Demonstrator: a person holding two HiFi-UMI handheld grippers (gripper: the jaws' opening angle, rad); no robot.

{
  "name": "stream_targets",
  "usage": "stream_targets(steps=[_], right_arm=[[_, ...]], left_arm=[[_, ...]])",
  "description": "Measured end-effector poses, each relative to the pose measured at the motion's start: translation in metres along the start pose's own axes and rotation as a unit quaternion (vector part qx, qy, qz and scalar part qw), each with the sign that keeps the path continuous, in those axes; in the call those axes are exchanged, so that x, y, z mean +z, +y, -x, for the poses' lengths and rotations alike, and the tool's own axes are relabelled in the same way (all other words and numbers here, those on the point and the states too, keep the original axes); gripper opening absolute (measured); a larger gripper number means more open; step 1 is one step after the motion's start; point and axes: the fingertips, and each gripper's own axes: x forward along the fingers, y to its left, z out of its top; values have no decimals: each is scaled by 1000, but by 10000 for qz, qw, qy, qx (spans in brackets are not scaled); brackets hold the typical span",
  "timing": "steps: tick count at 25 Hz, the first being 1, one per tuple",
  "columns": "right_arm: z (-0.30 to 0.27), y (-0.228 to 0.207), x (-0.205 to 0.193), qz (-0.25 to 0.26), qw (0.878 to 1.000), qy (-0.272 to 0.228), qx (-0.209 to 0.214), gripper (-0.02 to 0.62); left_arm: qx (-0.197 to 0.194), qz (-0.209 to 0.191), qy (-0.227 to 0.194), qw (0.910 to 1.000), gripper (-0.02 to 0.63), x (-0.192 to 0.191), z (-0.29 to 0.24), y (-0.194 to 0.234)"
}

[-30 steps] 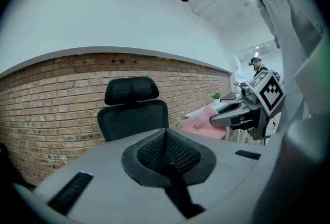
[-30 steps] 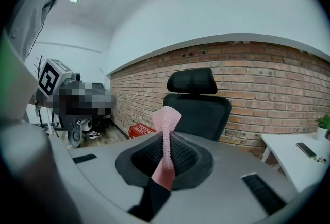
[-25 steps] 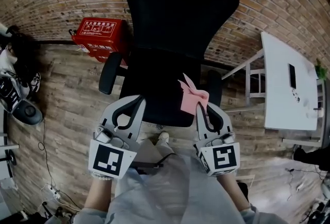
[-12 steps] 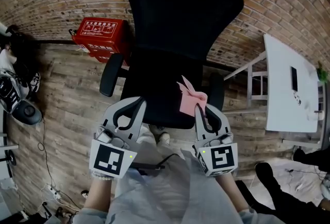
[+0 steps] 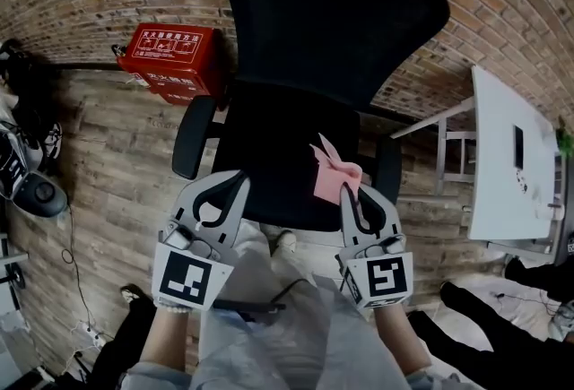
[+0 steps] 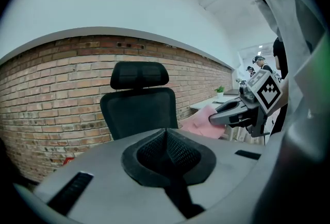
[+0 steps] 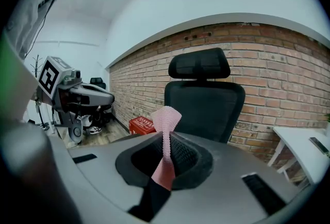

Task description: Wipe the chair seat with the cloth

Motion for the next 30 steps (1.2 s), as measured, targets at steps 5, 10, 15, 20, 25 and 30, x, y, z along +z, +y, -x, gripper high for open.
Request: stream_targets(steps=[5, 10, 15, 20, 25, 30], right_arm=[[-39, 0, -11, 59, 9999, 127, 29, 52], [-83, 0, -28, 109, 9996, 258, 70, 52], [-129, 1, -46, 138, 9992, 376, 76, 52], [-172, 3, -59, 176, 9989, 403, 133, 52], [-215, 3, -70, 177, 9988, 421, 166, 52], [-258, 6, -96, 123, 9975, 636, 277, 52]], left_arm=[[-119, -64, 108, 9998, 18, -25, -18, 26], [-97, 56, 205, 9997, 18, -53, -35, 53], [-161, 135, 279, 9994, 18, -85, -52, 77], [-166, 196, 347, 9991, 18, -114, -70, 99], [-161, 225, 412, 9988, 18, -137, -89, 125], [-32, 458, 451, 9979, 18, -165, -109, 143]])
